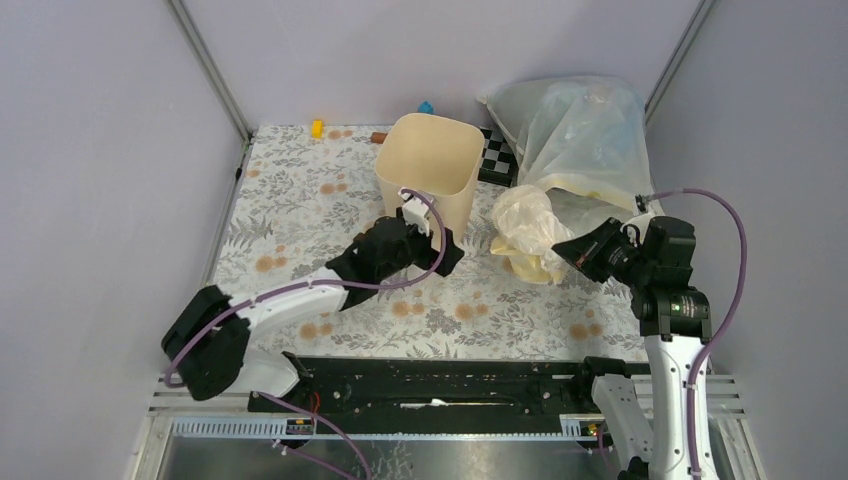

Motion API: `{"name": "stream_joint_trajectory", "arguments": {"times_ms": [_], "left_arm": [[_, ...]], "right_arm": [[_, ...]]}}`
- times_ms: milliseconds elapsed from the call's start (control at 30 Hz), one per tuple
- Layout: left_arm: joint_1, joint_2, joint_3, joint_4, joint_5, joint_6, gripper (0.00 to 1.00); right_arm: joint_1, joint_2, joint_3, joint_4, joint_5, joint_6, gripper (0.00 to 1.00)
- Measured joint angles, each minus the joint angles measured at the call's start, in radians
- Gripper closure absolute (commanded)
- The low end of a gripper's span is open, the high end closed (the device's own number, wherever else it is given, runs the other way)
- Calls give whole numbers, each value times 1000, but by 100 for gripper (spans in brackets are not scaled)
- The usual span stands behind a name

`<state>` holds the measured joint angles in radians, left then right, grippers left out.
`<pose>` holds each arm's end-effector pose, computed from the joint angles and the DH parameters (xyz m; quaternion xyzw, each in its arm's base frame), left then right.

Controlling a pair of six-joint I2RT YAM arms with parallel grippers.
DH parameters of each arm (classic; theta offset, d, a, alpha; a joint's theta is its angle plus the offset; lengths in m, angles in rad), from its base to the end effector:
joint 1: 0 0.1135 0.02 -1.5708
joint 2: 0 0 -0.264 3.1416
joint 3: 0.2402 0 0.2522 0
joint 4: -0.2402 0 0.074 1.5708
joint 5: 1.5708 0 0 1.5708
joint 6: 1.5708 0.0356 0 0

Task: Put the trash bags into the trash bin

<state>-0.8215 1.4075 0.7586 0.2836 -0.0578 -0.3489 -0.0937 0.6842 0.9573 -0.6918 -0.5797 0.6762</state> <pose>0.2132 -0.2262 0.2346 0.1769 0.8044 -0.2932 0.4855 0.1312 0.0073 0.3620 0.1575 0.8033 0.3795 0.4312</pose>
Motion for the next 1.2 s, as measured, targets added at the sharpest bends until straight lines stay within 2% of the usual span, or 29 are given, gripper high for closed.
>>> {"name": "stream_joint_trajectory", "arguments": {"times_ms": [100, 167, 233, 300, 400, 533, 700, 1000, 1200], "left_arm": [[-2, -100, -2, 4, 120, 45, 7], [-3, -173, -28, 64, 190, 63, 7], [-5, -229, -68, 136, 257, 73, 14], [-11, -255, -99, 190, 308, 84, 25], [-47, -225, -93, 192, 329, 117, 27], [-139, -151, -62, 157, 293, 186, 22], [-230, -108, -49, 154, 212, 228, 21], [-296, -57, -19, 208, 41, 267, 31], [-299, -35, -18, 263, 3, 273, 31]], "right_arm": [[0, 18, -25, -19, 51, 37, 93], [0, 25, -35, -28, 89, 63, 93], [0, 31, -47, -34, 125, 92, 92], [0, 35, -59, -37, 145, 117, 92], [0, 53, -72, -38, 143, 141, 93], [0, 96, -79, -38, 104, 156, 95], [0, 111, -84, -41, 70, 159, 95], [0, 87, -84, -69, 26, 150, 95], [0, 48, -84, -95, -9, 143, 95]]}}
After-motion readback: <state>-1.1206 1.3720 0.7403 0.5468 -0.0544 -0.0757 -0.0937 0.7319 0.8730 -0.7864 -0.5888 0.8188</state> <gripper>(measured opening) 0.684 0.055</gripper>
